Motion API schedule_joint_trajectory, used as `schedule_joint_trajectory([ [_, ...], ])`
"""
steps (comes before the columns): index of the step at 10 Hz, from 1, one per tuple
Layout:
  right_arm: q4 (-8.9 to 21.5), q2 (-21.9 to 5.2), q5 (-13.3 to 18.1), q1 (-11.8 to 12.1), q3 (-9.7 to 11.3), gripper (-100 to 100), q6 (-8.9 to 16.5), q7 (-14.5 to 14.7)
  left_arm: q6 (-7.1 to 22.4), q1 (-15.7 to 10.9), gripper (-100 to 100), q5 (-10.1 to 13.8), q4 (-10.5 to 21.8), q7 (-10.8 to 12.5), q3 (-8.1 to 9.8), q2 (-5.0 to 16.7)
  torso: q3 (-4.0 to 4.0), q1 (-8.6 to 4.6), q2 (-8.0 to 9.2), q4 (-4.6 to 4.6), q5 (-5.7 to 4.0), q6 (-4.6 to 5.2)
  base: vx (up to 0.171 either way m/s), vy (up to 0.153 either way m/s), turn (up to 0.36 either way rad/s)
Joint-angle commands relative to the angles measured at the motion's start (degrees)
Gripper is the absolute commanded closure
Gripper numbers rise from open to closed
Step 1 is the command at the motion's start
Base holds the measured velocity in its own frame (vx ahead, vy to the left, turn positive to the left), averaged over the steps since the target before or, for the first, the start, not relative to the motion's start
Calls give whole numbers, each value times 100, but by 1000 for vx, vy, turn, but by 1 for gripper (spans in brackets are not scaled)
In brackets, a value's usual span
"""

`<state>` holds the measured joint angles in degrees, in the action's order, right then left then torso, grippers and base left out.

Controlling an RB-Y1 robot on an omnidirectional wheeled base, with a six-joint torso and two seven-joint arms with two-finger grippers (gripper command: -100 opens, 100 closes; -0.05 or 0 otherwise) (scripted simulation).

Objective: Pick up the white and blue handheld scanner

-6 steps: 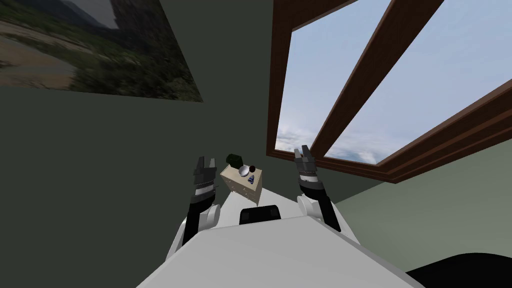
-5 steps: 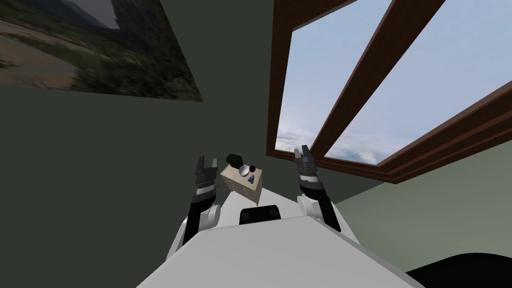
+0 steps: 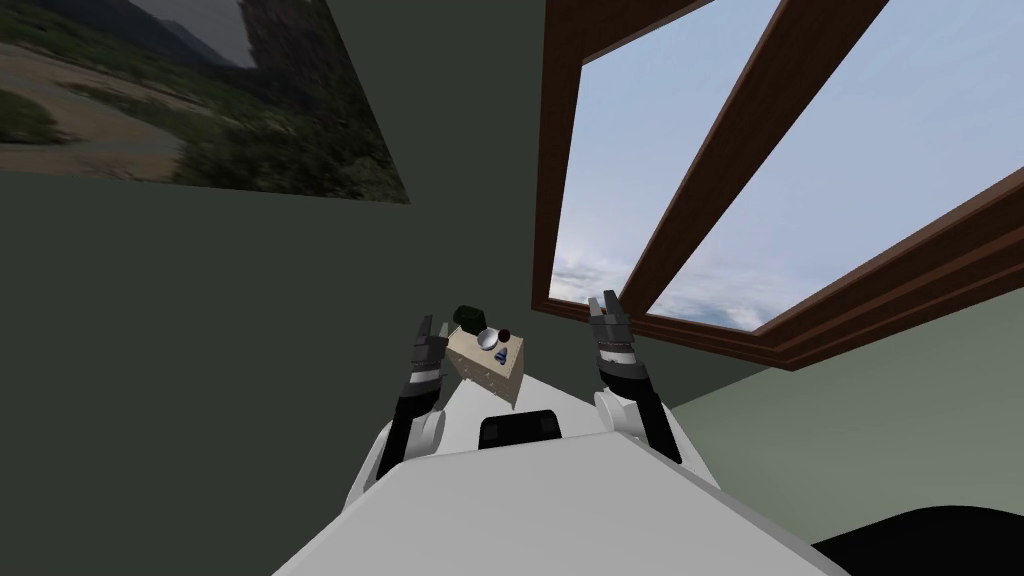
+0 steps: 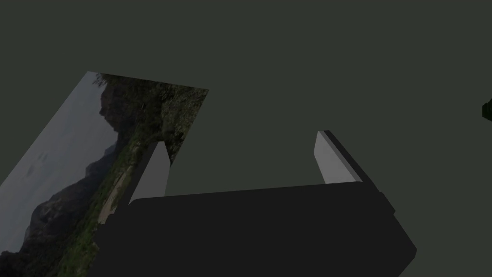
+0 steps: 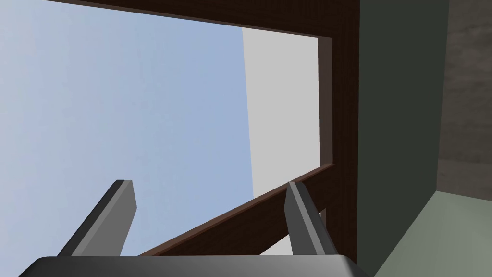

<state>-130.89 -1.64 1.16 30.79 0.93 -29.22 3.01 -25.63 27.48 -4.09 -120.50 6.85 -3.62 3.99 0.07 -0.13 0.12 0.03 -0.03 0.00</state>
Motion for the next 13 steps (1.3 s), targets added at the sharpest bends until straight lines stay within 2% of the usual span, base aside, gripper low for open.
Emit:
schedule_joint_trajectory([
  [1,0,0,0,0,0,0,0,0,188,-68,-100,35,122,19,-62,119,0,0,0,0,0,0,-21,-22,26],
  [4,0,0,0,0,0,0,0,0,571,-249,-100,92,568,2,-300,301,-3,-1,-4,-1,1,0,-22,-38,49],
  [8,0,0,0,0,0,0,0,0,1135,-526,-100,171,1319,-33,-630,451,-4,-4,-6,-2,0,0,-22,-40,47],
  [9,0,0,0,0,0,0,0,0,1135,-526,-100,171,1319,-33,-630,451,-4,-2,-7,-2,0,0,-9,-24,9],
  [12,0,0,0,0,0,0,0,0,1559,-739,-100,226,1843,-68,-861,508,-7,6,-12,-3,2,-1,-6,-18,33],
  [13,0,0,0,0,0,0,0,0,1559,-739,-100,226,1880,-68,-861,508,-7,4,-13,-3,1,0,-3,-16,5],
])
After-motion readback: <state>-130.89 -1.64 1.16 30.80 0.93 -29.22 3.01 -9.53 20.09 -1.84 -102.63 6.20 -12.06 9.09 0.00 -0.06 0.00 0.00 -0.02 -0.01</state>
